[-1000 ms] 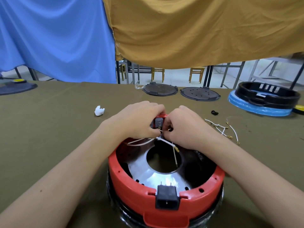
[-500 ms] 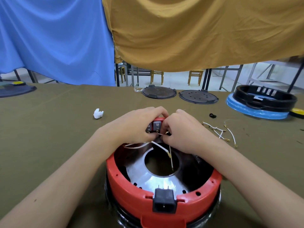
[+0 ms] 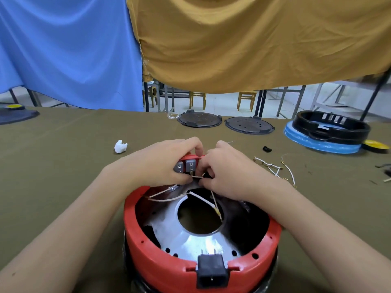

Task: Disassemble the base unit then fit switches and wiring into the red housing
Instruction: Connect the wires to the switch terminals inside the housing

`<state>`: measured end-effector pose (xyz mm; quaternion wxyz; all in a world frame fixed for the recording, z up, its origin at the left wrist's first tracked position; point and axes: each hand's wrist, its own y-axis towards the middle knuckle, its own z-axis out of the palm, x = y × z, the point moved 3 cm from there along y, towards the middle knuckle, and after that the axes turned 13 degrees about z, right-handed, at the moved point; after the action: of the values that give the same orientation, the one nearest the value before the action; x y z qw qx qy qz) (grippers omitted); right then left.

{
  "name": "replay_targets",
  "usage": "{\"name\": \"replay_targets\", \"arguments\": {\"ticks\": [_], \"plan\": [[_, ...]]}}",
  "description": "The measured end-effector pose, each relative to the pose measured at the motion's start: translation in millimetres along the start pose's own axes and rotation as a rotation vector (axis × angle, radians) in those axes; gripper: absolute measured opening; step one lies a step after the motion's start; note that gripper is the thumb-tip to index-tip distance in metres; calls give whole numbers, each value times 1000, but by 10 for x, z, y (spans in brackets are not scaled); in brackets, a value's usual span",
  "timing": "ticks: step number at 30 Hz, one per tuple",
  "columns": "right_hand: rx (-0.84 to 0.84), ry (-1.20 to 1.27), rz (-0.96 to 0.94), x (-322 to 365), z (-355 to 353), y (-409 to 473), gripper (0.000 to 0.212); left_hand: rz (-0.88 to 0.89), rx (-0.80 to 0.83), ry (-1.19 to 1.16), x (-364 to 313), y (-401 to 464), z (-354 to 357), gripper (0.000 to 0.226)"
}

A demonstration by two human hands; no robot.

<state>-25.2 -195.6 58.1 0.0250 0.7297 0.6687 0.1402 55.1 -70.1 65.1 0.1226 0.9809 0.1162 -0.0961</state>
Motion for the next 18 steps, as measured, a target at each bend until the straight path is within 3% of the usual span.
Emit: {"name": "replay_targets", "arguments": {"ticks": [10, 15, 18], "plan": [[-42, 9, -9, -85, -100, -48, 11, 102, -7, 0, -58, 24, 49, 14], [-101, 142, 74, -272, -277, -76, 1, 73, 54, 18, -64, 17, 75, 18], [-78, 231, 126, -358, -254, -77, 9, 66, 58, 2, -60, 32, 76, 14]]}}
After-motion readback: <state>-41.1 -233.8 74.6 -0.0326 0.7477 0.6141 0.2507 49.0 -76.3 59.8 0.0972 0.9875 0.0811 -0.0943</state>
